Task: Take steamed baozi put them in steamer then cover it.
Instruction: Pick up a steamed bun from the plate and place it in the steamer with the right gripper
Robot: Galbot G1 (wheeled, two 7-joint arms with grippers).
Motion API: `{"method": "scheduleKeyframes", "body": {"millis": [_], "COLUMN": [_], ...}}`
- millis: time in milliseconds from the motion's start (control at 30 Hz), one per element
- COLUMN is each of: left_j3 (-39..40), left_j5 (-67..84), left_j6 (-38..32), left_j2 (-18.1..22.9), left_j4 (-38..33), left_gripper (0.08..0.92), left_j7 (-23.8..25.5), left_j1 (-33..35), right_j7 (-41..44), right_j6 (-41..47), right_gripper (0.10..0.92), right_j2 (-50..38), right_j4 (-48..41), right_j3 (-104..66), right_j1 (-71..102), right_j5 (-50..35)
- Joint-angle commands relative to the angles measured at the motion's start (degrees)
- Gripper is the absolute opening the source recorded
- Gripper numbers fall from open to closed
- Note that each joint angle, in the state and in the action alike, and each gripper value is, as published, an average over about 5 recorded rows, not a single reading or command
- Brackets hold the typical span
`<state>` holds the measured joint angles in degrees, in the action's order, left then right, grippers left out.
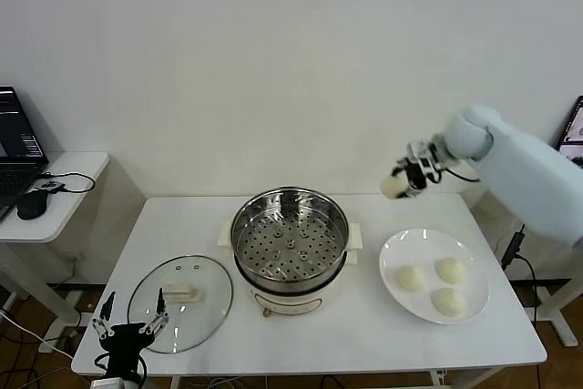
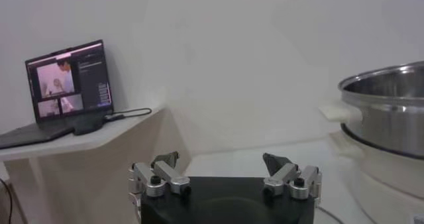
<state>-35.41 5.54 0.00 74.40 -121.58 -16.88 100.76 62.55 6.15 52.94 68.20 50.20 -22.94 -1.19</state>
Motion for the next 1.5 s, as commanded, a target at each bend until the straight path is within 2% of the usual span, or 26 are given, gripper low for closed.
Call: {"method": "scheduleKeyframes", "body": {"millis": [33,300,767,1133,1267,1400,1500], "left_j3": [0.0,-0.6,-1.0,-1.1,-1.2,-1.2,-1.2], "left_j5": [0.2,0.9,1.0,0.9,0.9,0.9,0.9], "left_j6": [0.0,0.1,0.0,0.0,-0.1,-0.1,0.0], "left_j2": [0.0,-0.3,0.3,0.5,0.6,0.6,0.6], "left_j4": [0.0,0.4,0.2,0.1,-0.1,-0.3,-0.6], "left_gripper": [0.823,0.823,0.823,0.823,0.823,0.823,0.823], "left_j7": [0.0,0.1,0.2,0.2,0.2,0.2,0.2], "left_j1": [-0.1,-0.4,-0.2,-0.2,-0.2,-0.1,-0.1], "right_j7": [-0.3,-2.1,-8.5,-11.3,-12.2,-12.6,-11.5], "right_j6": [-0.2,-8.9,-29.1,-33.4,-34.5,-35.1,-32.9], "right_gripper": [0.585,0.587,0.599,0.609,0.651,0.753,0.807], "right_j2": [7.2,15.0,20.2,21.9,22.6,22.8,21.8], "right_j4": [1.9,2.3,-5.6,-9.7,-11.4,-12.1,-9.8], "right_j3": [8.8,16.1,21.0,20.0,19.1,18.7,19.3], "right_j1": [-10.4,-8.1,-3.2,-0.1,0.9,0.9,-0.9], "right_j5": [-7.6,-6.0,13.4,17.4,18.7,18.7,15.3]}}
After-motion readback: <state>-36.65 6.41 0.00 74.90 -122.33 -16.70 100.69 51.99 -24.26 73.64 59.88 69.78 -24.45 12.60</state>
